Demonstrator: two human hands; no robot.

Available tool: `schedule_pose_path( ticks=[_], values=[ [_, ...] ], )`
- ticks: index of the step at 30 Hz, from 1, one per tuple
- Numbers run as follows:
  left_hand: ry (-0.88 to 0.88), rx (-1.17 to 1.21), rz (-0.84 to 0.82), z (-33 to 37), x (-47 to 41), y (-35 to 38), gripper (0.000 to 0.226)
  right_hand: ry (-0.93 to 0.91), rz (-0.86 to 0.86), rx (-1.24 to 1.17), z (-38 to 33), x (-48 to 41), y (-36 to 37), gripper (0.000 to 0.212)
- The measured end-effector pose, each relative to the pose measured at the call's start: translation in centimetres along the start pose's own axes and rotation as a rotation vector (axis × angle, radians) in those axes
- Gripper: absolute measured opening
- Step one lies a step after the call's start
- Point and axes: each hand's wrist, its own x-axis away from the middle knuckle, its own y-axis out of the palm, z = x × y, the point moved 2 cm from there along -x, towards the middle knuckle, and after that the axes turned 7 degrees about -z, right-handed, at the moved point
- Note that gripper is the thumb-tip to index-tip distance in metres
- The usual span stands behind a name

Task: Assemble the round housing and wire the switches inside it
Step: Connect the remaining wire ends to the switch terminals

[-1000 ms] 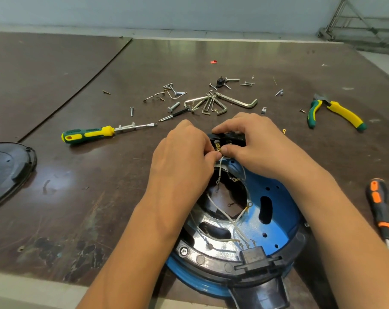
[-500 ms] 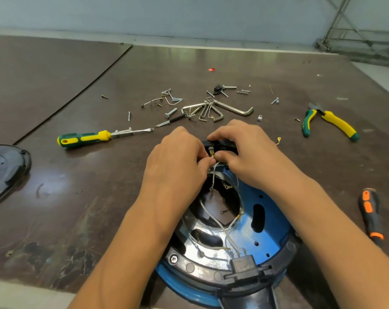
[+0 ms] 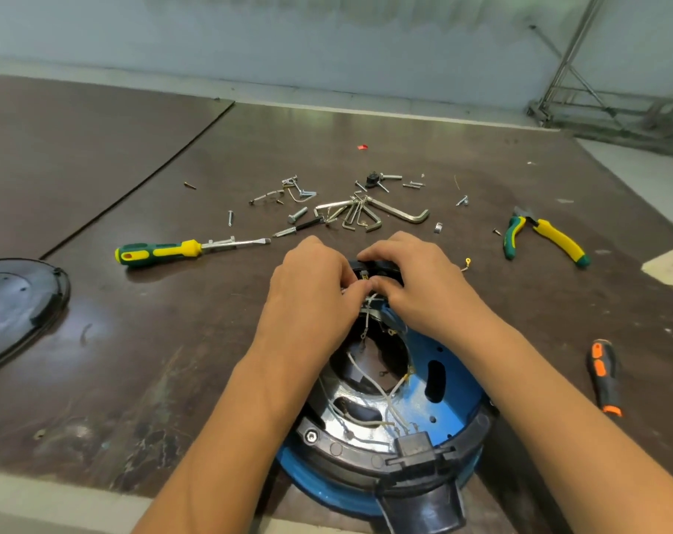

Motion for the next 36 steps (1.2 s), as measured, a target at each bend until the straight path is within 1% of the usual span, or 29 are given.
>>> schedule_pose_path(
  ticks=[4, 5, 7, 9, 11, 12, 14, 17, 19, 22, 25, 28, 30, 34, 36],
  values=[
    [0.018, 0.135, 0.047, -0.4, 0.5, -1.0, 0.015, 0.012, -0.045, -0.055, -0.1, 0.2, -0.3, 0.037],
    [0.028, 0.153, 0.051, -0.6, 0.6, -1.4, 0.015, 0.016, -0.037, -0.077, -0.1, 0.2, -0.4, 0.037],
    [0.042, 0.166, 0.041, -1.4, 0.6, -1.8, 0.016, 0.014, 0.034, -0.141, -0.3, 0.2, -0.8, 0.036],
    [0.028, 0.16, -0.014, -2.3, 0.6, -1.8, 0.026, -0.004, 0.128, -0.175, -1.0, 0.0, -1.5, 0.032],
    [-0.014, 0.2, -0.102, -3.2, 0.7, -1.5, 0.042, -0.035, 0.164, -0.154, -2.1, -1.1, -2.2, 0.029],
    [-0.037, 0.24, -0.137, -3.7, 0.6, -1.5, 0.046, -0.047, 0.141, -0.126, -2.7, -2.2, -2.3, 0.028],
    [-0.054, 0.32, -0.173, -3.9, 0.6, -1.3, 0.045, -0.04, 0.019, -0.021, -3.5, -4.6, -2.3, 0.025],
    [-0.051, 0.353, -0.163, -4.8, 0.7, -1.4, 0.037, -0.008, -0.124, 0.123, -4.7, -9.6, -0.5, 0.027],
    [-0.064, 0.352, -0.134, -5.7, 0.6, -1.5, 0.036, 0.034, -0.177, 0.146, -4.7, -12.5, 0.9, 0.028],
    [-0.08, 0.368, -0.102, -7.8, 0.5, -2.2, 0.034, 0.129, -0.209, 0.144, -4.0, -16.5, 2.5, 0.027],
    [-0.128, 0.421, -0.077, -10.0, 0.3, -2.8, 0.031, 0.187, -0.205, 0.185, -3.2, -19.7, 3.4, 0.026],
    [-0.156, 0.474, -0.062, -10.9, 0.2, -2.9, 0.029, 0.236, -0.199, 0.238, -2.2, -21.7, 4.0, 0.024],
    [-0.161, 0.499, -0.061, -10.8, 0.2, -2.8, 0.026, 0.261, -0.217, 0.293, -1.6, -22.5, 4.3, 0.028],
    [-0.18, 0.524, -0.065, -10.7, 0.2, -2.7, 0.023, 0.234, -0.287, 0.378, -1.0, -23.6, 4.5, 0.038],
    [-0.184, 0.519, -0.061, -10.7, 0.1, -2.7, 0.023, 0.197, -0.289, 0.401, -1.0, -23.7, 4.3, 0.04]
  ],
)
